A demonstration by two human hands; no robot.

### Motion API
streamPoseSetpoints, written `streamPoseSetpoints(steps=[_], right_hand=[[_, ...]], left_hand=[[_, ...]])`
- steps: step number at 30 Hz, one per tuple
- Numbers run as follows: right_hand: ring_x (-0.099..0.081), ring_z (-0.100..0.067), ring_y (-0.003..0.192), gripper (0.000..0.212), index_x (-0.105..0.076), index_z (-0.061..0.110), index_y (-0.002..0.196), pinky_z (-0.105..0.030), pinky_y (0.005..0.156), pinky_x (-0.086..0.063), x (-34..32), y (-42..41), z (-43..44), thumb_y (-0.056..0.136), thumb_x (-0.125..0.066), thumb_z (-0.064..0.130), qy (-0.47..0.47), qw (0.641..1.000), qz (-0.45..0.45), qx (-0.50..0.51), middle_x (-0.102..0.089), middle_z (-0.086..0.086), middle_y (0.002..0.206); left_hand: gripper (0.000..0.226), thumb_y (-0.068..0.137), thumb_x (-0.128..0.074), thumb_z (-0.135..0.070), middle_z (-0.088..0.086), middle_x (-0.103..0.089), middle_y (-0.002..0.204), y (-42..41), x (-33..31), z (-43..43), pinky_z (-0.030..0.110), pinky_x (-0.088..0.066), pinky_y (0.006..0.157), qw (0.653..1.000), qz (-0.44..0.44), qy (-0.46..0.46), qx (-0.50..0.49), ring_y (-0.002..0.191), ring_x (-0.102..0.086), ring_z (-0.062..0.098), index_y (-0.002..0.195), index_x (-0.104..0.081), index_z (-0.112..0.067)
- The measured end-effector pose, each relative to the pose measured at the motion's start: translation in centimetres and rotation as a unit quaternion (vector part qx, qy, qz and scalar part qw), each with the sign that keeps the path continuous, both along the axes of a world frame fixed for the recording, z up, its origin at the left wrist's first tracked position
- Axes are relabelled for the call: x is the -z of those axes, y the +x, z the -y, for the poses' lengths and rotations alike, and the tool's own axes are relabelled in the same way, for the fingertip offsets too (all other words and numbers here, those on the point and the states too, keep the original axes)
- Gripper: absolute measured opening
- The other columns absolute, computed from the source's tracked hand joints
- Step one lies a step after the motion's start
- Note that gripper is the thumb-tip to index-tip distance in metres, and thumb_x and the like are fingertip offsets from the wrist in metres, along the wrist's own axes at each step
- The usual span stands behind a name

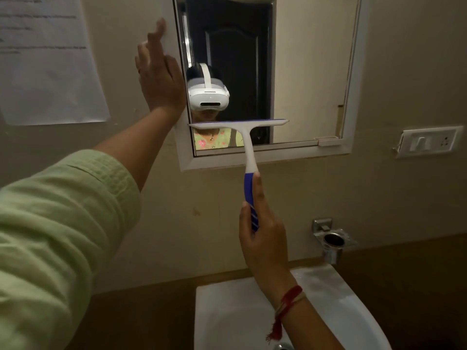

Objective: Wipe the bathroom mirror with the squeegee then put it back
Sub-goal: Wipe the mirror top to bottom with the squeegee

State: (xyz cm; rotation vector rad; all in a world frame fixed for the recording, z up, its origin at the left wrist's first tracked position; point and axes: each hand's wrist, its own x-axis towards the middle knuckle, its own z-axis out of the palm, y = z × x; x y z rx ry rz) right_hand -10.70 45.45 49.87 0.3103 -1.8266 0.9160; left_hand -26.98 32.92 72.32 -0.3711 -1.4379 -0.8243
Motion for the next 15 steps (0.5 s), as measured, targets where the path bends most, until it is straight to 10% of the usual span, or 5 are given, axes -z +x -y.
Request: streamPoseSetpoints(steps=[7, 15], right_hand=[[-0.047, -0.008, 0.053, 0.057, 0.003, 0.051, 0.138, -0.028, 0.049, -0.05, 2.0, 1.0, 0.1, 0.093, -0.03, 0.042, -0.006, 1.0, 0.022, -0.005, -0.043, 0.009, 0.066], [-0.045, -0.008, 0.052, 0.053, -0.015, 0.042, 0.142, -0.019, 0.046, -0.045, 1.7, 2.0, 0.0, 0.094, -0.037, 0.038, -0.058, 0.996, 0.034, -0.067, -0.042, 0.011, 0.064]], left_hand=[[0.048, 0.089, -0.03, -0.007, 0.017, -0.054, 0.122, -0.3, 0.1, -0.2, 0.024, -0.033, 0.091, 1.0, -0.003, 0.008, -0.021, 0.11, -0.049, 0.032, 0.135, -0.04, -0.008], [0.051, 0.088, -0.03, -0.008, 0.014, -0.053, 0.121, 0.5, 0.4, 0.0, 0.022, -0.033, 0.088, 1.0, 0.012, 0.0, -0.023, 0.108, -0.049, 0.027, 0.138, -0.038, -0.012]])
